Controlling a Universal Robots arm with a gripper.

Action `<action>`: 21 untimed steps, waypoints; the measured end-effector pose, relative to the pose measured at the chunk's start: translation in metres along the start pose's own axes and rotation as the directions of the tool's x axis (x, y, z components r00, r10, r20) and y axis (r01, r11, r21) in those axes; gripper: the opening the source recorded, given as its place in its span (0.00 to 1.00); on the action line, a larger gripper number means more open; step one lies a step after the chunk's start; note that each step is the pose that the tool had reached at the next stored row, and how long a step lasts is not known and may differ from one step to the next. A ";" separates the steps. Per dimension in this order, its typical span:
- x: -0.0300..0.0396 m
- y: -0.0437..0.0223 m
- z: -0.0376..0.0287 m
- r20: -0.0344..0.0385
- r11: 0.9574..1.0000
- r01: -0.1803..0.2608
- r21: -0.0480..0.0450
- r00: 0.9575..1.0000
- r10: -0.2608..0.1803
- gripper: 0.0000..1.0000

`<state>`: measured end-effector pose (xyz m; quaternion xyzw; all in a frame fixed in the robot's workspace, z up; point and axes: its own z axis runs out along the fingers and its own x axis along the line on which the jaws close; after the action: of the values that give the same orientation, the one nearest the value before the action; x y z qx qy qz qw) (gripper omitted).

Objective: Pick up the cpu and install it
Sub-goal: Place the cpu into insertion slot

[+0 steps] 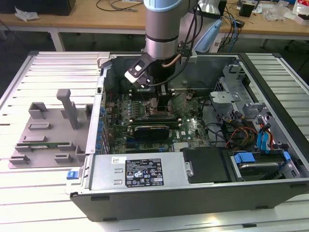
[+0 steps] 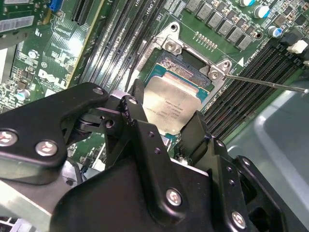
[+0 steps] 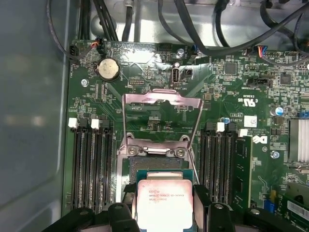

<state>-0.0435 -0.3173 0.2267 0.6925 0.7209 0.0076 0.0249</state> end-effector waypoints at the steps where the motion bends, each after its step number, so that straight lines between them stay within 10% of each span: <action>1: 0.0017 -0.0001 0.0036 0.004 1.000 -0.002 0.000 1.000 0.002 0.55; 9: 0.0076 -0.0006 0.0185 0.021 1.000 -0.010 0.001 1.000 0.010 0.55; 21: 0.0092 -0.0009 0.0272 0.023 1.000 -0.012 0.001 1.000 0.012 0.55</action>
<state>-0.0435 -0.3089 0.1992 0.6970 0.7163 -0.0005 0.0326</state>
